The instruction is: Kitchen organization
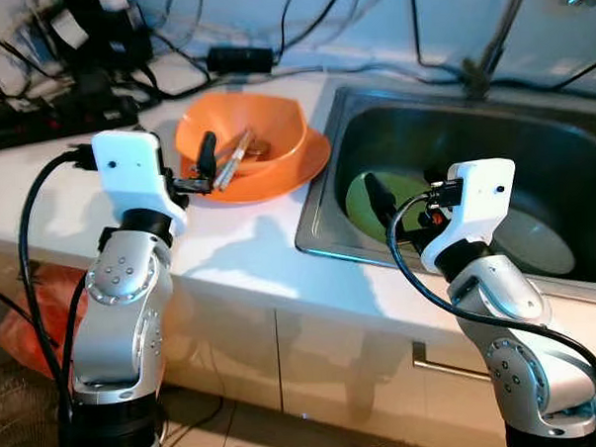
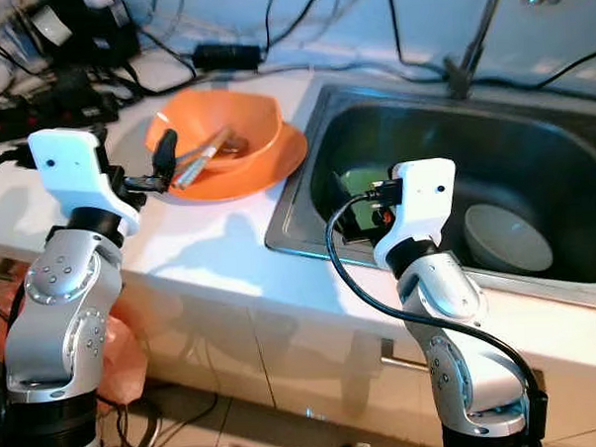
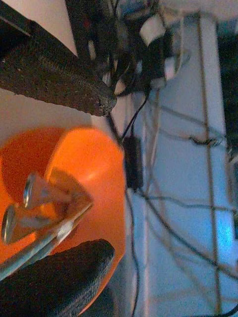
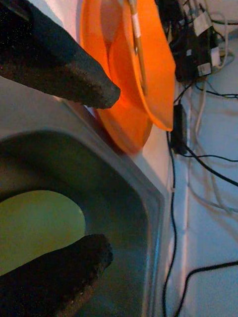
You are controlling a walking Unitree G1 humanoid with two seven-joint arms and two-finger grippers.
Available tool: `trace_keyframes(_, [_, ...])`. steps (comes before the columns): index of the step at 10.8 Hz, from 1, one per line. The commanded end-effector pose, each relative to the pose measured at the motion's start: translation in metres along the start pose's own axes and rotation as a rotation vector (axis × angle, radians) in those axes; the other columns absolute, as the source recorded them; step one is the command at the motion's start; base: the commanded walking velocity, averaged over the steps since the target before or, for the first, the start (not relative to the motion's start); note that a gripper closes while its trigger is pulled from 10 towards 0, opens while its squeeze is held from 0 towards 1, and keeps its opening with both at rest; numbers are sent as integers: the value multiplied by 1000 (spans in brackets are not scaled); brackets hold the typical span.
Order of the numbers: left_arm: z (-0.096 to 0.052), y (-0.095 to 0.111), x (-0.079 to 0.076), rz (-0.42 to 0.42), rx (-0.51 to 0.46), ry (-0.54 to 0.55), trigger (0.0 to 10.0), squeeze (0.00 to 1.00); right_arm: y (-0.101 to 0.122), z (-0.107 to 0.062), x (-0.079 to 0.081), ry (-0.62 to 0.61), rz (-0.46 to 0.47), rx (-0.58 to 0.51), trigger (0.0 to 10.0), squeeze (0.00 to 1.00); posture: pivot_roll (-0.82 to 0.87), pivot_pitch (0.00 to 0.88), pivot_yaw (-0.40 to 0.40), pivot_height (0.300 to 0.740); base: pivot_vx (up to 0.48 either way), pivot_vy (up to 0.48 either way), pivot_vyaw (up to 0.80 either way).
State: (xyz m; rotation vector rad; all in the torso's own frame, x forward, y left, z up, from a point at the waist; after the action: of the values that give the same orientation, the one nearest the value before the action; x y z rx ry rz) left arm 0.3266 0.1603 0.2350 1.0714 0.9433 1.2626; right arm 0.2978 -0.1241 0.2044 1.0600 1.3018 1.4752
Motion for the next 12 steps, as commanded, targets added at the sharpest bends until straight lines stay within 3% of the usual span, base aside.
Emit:
trace_keyframes(1, [2, -4, -10, -3, 20, -75, 10000, 0, 5, -3, 1, 13, 13, -11, 10000, 0, 29, 143, -7, 740, 0, 0, 0])
trace_keyframes(2, [3, -5, -12, -4, 24, -91, 10000, 0, 5, -3, 1, 15, 13, -10, 10000, 0, 29, 143, -7, 740, 0, 0, 0])
trace_keyframes(4, [-2, -4, -43, -77, 25, -233, 10000, 0, 8, 3, 3, 33, 8, -17, 10000, 0, 25, 135, -13, 740, 0, 0, 0])
trace_keyframes(5, [-5, -3, -48, -84, 15, -252, 10000, 0, 9, 3, 3, 36, 7, -18, 10000, 0, 25, 135, -13, 740, 0, 0, 0])
trace_keyframes(6, [-10, -2, -50, -61, -6, -266, 10000, 0, 10, 4, 5, 44, 9, -18, 10000, 0, 26, 131, -15, 740, 0, 0, 0])
trace_keyframes(7, [-15, -1, -49, 37, -48, -269, 10000, 0, 10, 5, 7, 57, 11, -18, 10000, 0, 32, 126, -17, 740, 0, 0, 0])
trace_keyframes(12, [-21, -24, -40, 99, -15, -261, 10000, 0, 10, 11, 8, 62, 10, -20, 10000, 0, 30, 116, -17, 740, 0, 0, 0])
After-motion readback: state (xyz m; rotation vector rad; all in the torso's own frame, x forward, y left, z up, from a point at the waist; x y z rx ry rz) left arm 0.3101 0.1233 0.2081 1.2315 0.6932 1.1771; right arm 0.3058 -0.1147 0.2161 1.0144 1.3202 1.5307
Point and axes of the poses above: a point about 5 cm out from each wrist's last joint towards the gripper, its own z axis pointing out of the wrist towards the gripper, its own y axis along the axis of the wrist's last joint, x = y × z, the point moved 3 cm from there along z, pointing out of the wrist towards the gripper, and after that the axes turned 3 degrees about -z, right-handed, at the moved point
